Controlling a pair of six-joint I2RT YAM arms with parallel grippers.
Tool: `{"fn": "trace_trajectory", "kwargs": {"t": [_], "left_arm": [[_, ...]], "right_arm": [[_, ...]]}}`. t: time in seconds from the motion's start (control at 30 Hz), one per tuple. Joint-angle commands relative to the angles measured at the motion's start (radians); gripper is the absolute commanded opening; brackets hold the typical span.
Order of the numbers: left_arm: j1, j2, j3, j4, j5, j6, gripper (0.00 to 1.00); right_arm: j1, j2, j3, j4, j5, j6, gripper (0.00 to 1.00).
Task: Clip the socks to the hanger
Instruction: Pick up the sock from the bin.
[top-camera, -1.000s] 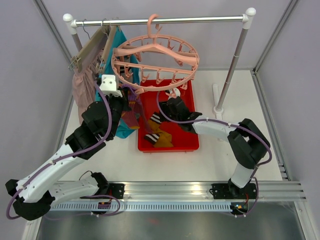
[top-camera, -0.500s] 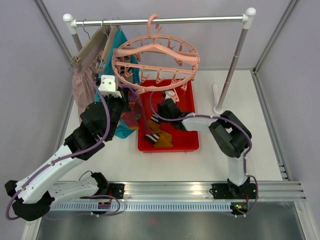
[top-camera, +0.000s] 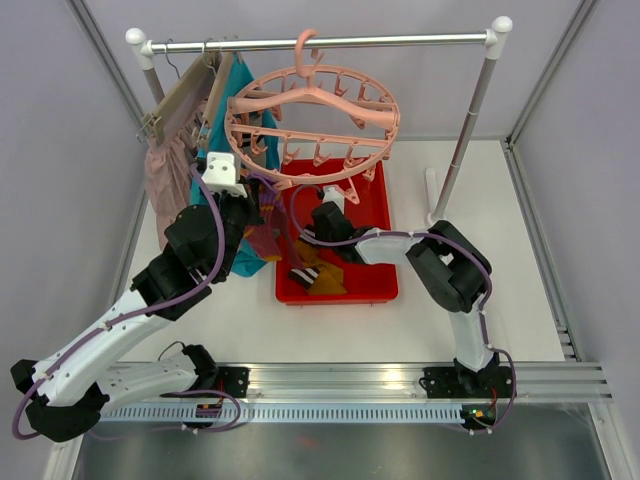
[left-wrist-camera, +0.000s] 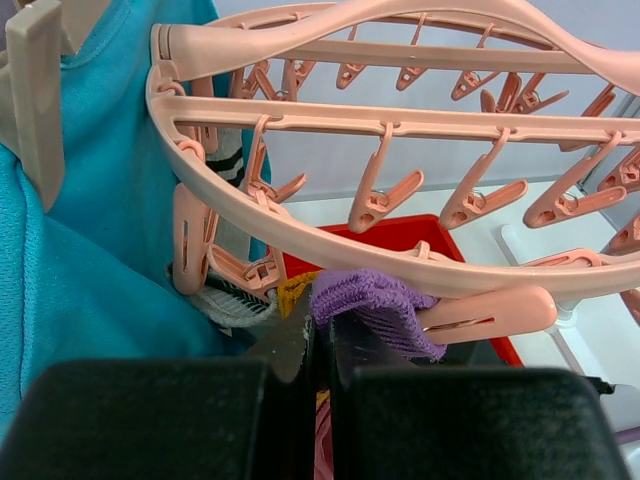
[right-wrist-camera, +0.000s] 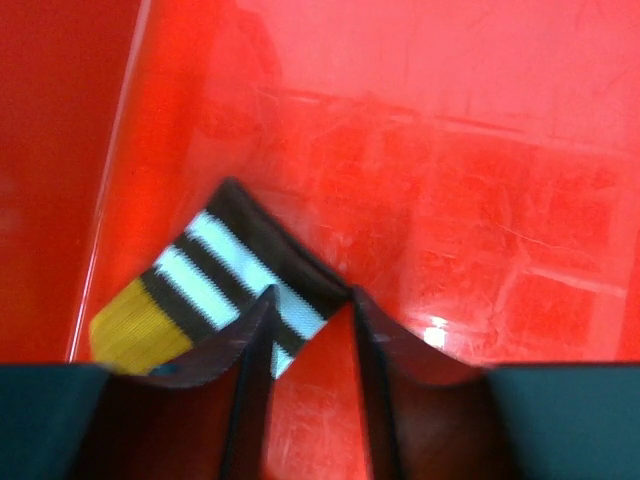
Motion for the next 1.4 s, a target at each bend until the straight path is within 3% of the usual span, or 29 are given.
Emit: {"fn": "trace_trajectory", "kwargs": {"t": [0.0, 0.23, 0.57, 0.97, 1.17, 1.37], "left_arm": [[0.000, -0.008, 0.002, 0.037, 0.019, -0.005, 0.02], [0.000, -0.005, 0.001, 0.038, 0.022, -0.007, 0.02], [0.000, -0.003, -0.018, 0.051, 0.041, -0.030, 0.02], [0.000, 0.009, -0.062, 0.075, 0.099, -0.095, 0.02], [0.000, -0.006, -0.133, 0.106, 0.157, -0.154, 0.04], [0.000, -0.046, -0.199, 0.143, 0.232, -0.186, 0.11]], "right_arm": [[0.005, 0.032, 0.034, 0.024, 0.018, -0.003, 0.38], [0.007, 0.037, 0.025, 0.026, 0.025, -0.004, 0.00], [0.025, -0.204, -0.272, 0.168, 0.096, 0.057, 0.00], [0.053, -0.690, -0.564, 0.199, 0.182, 0.080, 0.00], [0.056, -0.986, -0.544, 0.083, 0.193, -0.007, 0.00], [0.056, -1.124, -0.446, -0.068, 0.116, -0.104, 0.00]]}}
